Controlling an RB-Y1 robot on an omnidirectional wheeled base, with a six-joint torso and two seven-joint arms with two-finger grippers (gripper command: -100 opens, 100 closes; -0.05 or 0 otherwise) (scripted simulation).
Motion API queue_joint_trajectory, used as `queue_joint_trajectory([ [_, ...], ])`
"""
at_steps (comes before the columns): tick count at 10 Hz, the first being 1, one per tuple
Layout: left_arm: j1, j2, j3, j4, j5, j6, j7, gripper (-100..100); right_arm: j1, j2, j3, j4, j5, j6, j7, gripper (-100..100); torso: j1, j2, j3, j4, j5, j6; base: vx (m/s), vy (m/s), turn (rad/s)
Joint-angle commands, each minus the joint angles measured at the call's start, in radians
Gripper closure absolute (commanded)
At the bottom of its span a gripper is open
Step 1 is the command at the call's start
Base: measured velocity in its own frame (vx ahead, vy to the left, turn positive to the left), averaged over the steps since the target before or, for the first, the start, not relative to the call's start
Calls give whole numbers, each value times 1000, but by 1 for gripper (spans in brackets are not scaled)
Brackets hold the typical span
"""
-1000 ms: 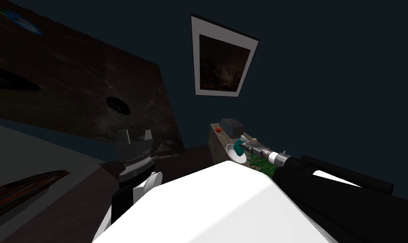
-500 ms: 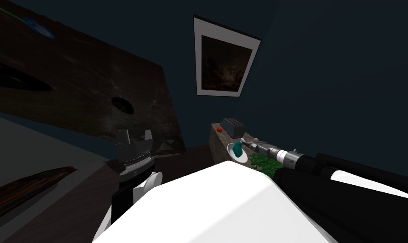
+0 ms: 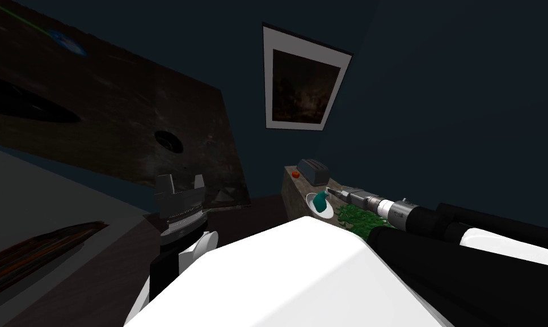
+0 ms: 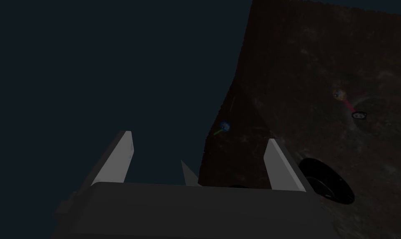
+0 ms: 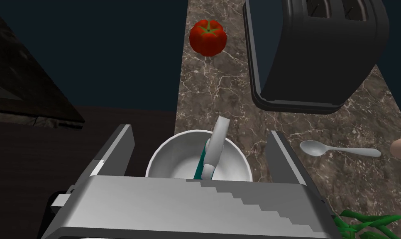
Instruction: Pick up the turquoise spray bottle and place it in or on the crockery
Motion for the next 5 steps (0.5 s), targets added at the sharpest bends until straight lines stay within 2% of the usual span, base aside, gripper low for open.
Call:
queue_joint_trajectory([
  [1,0,0,0,0,0,0,0,0,0,0,0,0,0,0,0,0,0,0,0,0,0,0,0,0,0],
  [5,0,0,0,0,0,0,0,0,0,0,0,0,0,0,0,0,0,0,0,0,0,0,0,0,0],
])
